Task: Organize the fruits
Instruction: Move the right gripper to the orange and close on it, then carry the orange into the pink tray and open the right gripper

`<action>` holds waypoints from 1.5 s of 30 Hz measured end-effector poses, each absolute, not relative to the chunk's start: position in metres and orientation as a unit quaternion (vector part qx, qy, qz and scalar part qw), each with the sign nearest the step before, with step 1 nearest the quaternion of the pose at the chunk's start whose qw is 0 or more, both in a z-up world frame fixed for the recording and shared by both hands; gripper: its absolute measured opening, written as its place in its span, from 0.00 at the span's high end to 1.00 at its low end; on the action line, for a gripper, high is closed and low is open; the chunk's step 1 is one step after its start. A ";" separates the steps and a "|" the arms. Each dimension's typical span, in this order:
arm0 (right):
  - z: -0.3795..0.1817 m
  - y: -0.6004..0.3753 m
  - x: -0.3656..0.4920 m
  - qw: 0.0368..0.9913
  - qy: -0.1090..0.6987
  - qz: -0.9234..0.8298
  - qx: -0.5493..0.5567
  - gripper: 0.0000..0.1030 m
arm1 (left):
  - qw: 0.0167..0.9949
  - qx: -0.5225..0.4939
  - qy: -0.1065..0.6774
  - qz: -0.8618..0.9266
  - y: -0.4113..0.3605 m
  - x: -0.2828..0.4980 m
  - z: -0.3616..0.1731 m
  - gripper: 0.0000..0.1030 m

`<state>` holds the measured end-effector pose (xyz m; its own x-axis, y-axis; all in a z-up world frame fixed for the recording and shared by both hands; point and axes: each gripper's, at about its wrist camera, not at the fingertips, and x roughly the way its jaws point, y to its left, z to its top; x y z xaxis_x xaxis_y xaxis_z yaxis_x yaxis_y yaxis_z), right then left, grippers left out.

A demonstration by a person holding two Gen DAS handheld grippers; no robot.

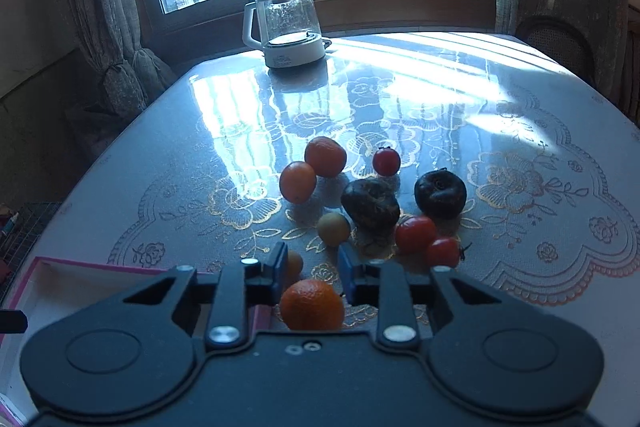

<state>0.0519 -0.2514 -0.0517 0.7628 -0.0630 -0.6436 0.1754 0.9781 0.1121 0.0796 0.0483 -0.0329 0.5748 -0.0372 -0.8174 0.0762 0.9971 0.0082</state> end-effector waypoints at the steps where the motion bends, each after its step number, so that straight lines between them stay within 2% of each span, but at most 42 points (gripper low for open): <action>1: -0.056 -0.252 0.055 0.931 0.349 -0.068 0.079 0.74 | 0.887 0.018 0.461 -0.035 0.049 0.080 -0.033 0.00; 3: -0.065 -0.253 0.056 0.927 0.357 -0.078 0.079 0.72 | 0.889 0.020 0.457 -0.039 0.049 0.077 -0.031 0.00; 6: -0.072 -0.255 0.052 0.928 0.353 -0.075 0.097 0.64 | 0.890 0.030 0.453 -0.040 0.049 0.075 -0.031 0.00; 9: -0.074 -0.250 0.049 0.927 0.355 -0.062 0.103 0.51 | 0.887 0.025 0.461 -0.035 0.052 0.077 -0.035 0.00; 11: -0.076 -0.246 0.047 0.926 0.360 -0.068 0.094 0.34 | 0.885 0.020 0.464 -0.034 0.055 0.077 -0.037 0.00; 12: -0.077 -0.245 0.045 0.923 0.364 -0.068 0.099 0.31 | 0.885 0.020 0.464 -0.034 0.055 0.078 -0.037 0.00; 17: -0.088 -0.233 0.039 0.920 0.378 -0.058 0.090 0.31 | 0.884 0.021 0.466 -0.034 0.054 0.079 -0.038 0.00; 19: -0.090 -0.229 0.038 0.921 0.376 -0.059 0.086 0.35 | 0.885 0.023 0.464 -0.033 0.053 0.079 -0.038 0.00; 20: -0.090 -0.229 0.037 0.922 0.373 -0.057 0.092 0.43 | 0.885 0.024 0.463 -0.033 0.053 0.079 -0.038 0.00; 23: -0.090 -0.228 0.037 0.923 0.369 -0.056 0.089 0.61 | 0.885 0.021 0.464 -0.032 0.054 0.079 -0.038 0.00; 32: -0.086 -0.232 0.020 0.931 0.339 -0.069 0.117 0.63 | 0.886 0.019 0.463 -0.034 0.056 0.078 -0.041 0.00; 38: -0.040 -0.206 0.015 0.944 0.298 0.014 0.138 0.63 | 0.891 0.015 0.452 -0.025 0.066 0.079 -0.037 0.00; 45: -0.061 -0.147 0.036 0.928 0.351 0.074 0.095 0.62 | 0.894 0.022 0.448 -0.020 0.082 0.080 -0.034 0.00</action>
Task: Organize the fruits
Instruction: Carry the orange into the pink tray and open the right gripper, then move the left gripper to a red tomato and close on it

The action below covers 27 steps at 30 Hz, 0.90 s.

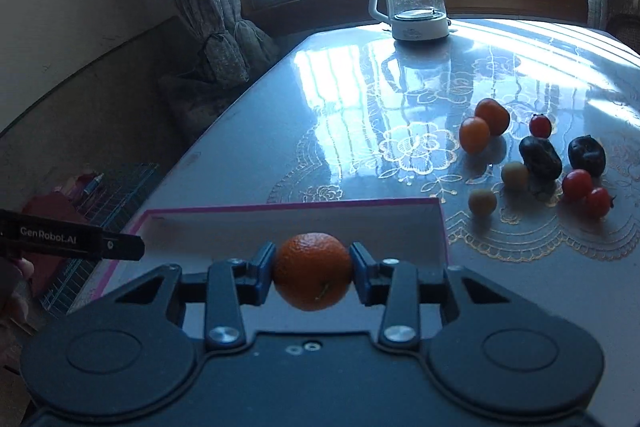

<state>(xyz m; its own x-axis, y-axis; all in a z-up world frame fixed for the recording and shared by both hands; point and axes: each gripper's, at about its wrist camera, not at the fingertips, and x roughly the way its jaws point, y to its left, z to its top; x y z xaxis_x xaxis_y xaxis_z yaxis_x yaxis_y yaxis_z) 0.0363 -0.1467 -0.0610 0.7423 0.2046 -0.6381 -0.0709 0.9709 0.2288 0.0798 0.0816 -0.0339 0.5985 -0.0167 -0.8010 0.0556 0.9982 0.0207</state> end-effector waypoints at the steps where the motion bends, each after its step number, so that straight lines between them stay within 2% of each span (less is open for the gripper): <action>1: -0.063 -0.144 0.038 0.928 0.352 0.073 0.094 0.62 | 0.894 0.023 0.447 -0.020 0.083 0.080 -0.034 0.00; 7: -0.058 -0.138 0.034 0.933 0.344 0.050 0.092 0.53 | 0.889 0.011 0.457 -0.034 0.086 0.082 -0.035 0.00; 9: -0.051 -0.143 0.026 0.939 0.326 0.036 0.099 0.45 | 0.891 0.016 0.452 -0.044 0.080 0.081 -0.034 0.00; 11: -0.042 -0.154 0.014 0.946 0.305 0.017 0.107 0.31 | 0.892 0.017 0.449 -0.053 0.072 0.080 -0.032 0.00; 13: -0.034 -0.169 -0.002 0.951 0.286 -0.006 0.113 0.25 | 0.886 0.002 0.456 -0.082 0.060 0.081 -0.030 0.00; 15: -0.028 -0.185 -0.013 0.955 0.272 -0.028 0.116 0.15 | 0.882 -0.015 0.457 -0.111 0.046 0.080 -0.028 0.00; 16: -0.026 -0.193 -0.019 0.956 0.266 -0.040 0.117 0.05 | 0.884 -0.019 0.453 -0.116 0.036 0.077 -0.026 0.00; 17: -0.024 -0.202 -0.024 0.957 0.261 -0.051 0.117 0.00 | 0.887 -0.018 0.446 -0.118 0.026 0.076 -0.024 0.00; 27: -0.015 -0.315 -0.062 0.956 0.240 -0.090 0.142 0.00 | 0.906 0.018 0.381 -0.182 -0.119 0.064 -0.012 0.00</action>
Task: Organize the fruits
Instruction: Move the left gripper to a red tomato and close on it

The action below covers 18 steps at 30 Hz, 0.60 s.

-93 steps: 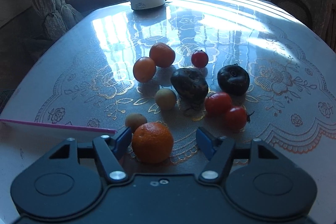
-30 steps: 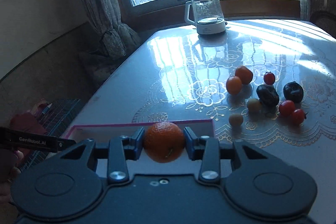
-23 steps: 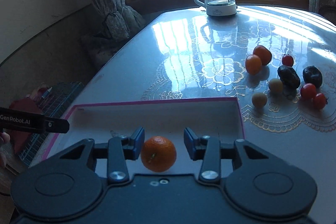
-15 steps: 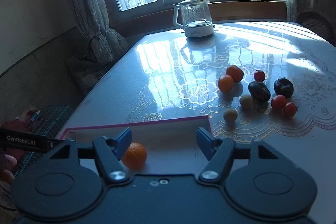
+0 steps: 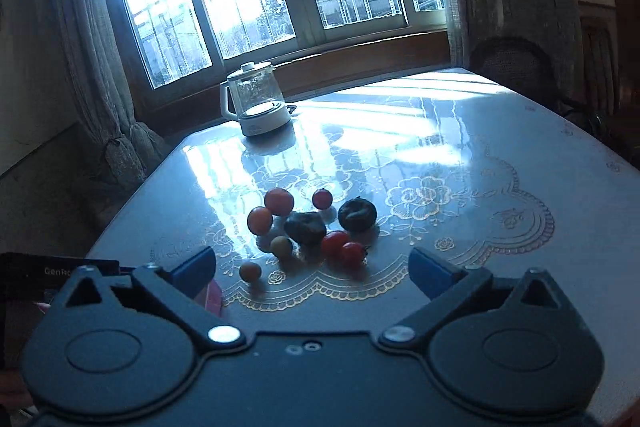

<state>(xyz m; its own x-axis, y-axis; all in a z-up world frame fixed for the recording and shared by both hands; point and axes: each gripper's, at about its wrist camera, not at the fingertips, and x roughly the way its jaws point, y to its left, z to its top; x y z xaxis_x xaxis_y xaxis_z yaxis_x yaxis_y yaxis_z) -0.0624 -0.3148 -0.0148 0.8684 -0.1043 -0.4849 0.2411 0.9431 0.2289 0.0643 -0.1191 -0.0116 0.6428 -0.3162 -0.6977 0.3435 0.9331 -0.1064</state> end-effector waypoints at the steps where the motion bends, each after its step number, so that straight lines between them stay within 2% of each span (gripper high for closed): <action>1: -0.015 -0.327 -0.066 0.955 0.239 -0.093 0.147 0.00 | 0.906 0.025 0.377 -0.189 -0.137 0.064 -0.014 0.00; 11: -0.030 -0.417 -0.088 0.946 0.235 -0.105 0.200 0.00 | 0.913 0.102 0.372 -0.132 -0.244 0.063 -0.038 0.00; 18: -0.041 -0.445 -0.089 0.942 0.234 -0.087 0.223 0.00 | 0.930 0.096 0.341 -0.095 -0.282 0.065 -0.053 0.00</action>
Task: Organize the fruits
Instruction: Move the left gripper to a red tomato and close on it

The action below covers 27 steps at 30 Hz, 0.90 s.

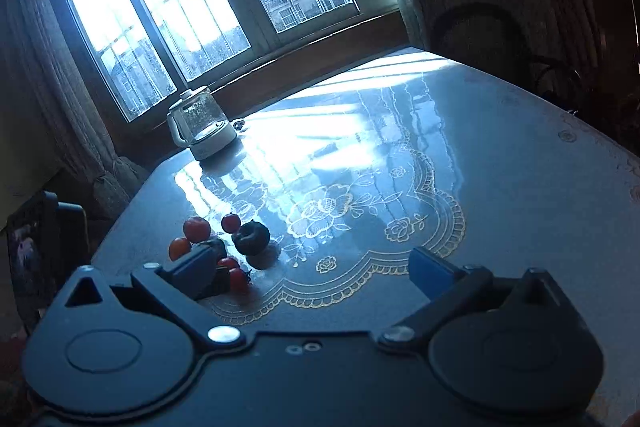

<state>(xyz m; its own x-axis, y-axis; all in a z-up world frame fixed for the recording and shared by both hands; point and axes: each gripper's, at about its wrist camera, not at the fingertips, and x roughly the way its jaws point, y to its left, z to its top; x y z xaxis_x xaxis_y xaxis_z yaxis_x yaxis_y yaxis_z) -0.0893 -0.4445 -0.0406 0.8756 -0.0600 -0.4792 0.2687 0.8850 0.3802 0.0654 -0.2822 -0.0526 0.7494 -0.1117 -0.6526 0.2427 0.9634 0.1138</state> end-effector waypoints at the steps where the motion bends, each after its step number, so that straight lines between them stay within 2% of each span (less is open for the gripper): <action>1: -0.042 -0.448 -0.089 0.942 0.231 -0.084 0.227 0.00 | 0.929 0.091 0.347 -0.092 -0.288 0.067 -0.058 0.00; 10: -0.052 -0.477 -0.079 0.935 0.234 -0.070 0.258 0.00 | 0.917 0.032 0.391 -0.071 -0.309 0.078 -0.087 0.00; 19: -0.053 -0.490 -0.070 0.934 0.232 -0.074 0.263 0.00 | 0.920 0.018 0.389 -0.049 -0.319 0.080 -0.090 0.02; 20: -0.053 -0.491 -0.069 0.934 0.232 -0.074 0.263 0.00 | 0.922 0.016 0.385 -0.045 -0.318 0.080 -0.088 0.04; 22: -0.055 -0.491 -0.065 0.933 0.236 -0.074 0.262 0.00 | 0.926 0.012 0.374 -0.038 -0.318 0.077 -0.085 0.28; 24: -0.056 -0.491 -0.064 0.932 0.240 -0.071 0.262 0.00 | 0.925 0.010 0.377 -0.039 -0.319 0.078 -0.082 0.34; 27: -0.057 -0.491 -0.061 0.933 0.243 -0.069 0.257 0.00 | 0.923 0.007 0.383 -0.043 -0.318 0.079 -0.081 0.37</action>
<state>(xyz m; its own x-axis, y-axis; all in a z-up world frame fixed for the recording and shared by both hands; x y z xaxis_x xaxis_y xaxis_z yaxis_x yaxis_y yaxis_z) -0.0613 -0.4908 -0.0565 0.8726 -0.0038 -0.4884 0.2534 0.8584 0.4460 0.0786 -0.3183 -0.0805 0.7033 -0.0735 -0.7071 0.0835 0.9963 -0.0204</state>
